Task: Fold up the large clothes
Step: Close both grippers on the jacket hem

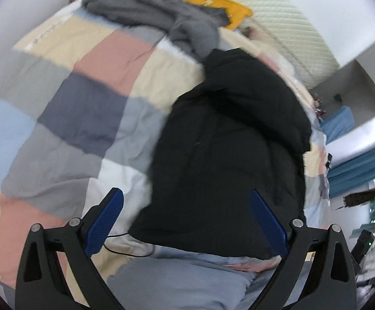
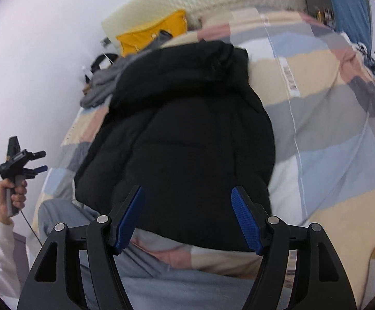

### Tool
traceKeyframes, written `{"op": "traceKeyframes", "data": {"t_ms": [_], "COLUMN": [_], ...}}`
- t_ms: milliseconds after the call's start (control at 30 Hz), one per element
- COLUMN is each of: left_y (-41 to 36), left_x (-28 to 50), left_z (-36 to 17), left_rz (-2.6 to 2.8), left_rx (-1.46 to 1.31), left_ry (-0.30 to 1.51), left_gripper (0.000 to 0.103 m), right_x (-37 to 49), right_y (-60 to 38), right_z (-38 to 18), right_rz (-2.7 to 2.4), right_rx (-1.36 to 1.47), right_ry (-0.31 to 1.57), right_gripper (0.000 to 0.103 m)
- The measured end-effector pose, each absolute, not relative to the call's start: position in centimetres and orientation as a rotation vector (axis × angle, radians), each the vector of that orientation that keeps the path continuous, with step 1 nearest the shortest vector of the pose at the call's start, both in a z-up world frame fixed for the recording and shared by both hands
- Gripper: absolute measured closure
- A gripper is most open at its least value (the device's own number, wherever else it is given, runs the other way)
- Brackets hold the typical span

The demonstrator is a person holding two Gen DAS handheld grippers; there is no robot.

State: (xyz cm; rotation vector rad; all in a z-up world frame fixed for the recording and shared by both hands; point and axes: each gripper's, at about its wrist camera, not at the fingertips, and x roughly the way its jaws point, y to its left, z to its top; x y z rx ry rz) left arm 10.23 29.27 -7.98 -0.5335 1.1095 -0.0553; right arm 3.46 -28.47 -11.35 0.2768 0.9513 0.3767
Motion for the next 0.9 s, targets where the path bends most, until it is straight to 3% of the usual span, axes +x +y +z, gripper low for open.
{"op": "traceKeyframes", "data": {"t_ms": [367,500,633,900], "left_y": [29.5,29.4,29.0,29.5], "left_x": [12.5,13.0,13.5,14.2], "left_z": [-16.3,-17.2,-18.3,-19.8], "left_rz": [-0.184,-0.231,-0.231,-0.127], "left_rx": [-0.698,-0.731,-0.737,-0.724], "left_ry": [1.316,1.353,1.424,1.483], "left_gripper": [0.006,0.006,0.006,0.006], "right_x": [7.1,8.6,9.8,11.2], "right_y": [-31.8,-32.6,-33.2,-33.5], "right_z": [-16.4,-18.8,-20.1,-23.2], "right_rz": [0.341,0.259,0.196,0.145], "right_rx": [0.482,0.542,0.594,0.644], "right_ry": [1.208,1.295,1.339,1.431], "right_gripper": [0.034,0.027,0.014,0.014]}}
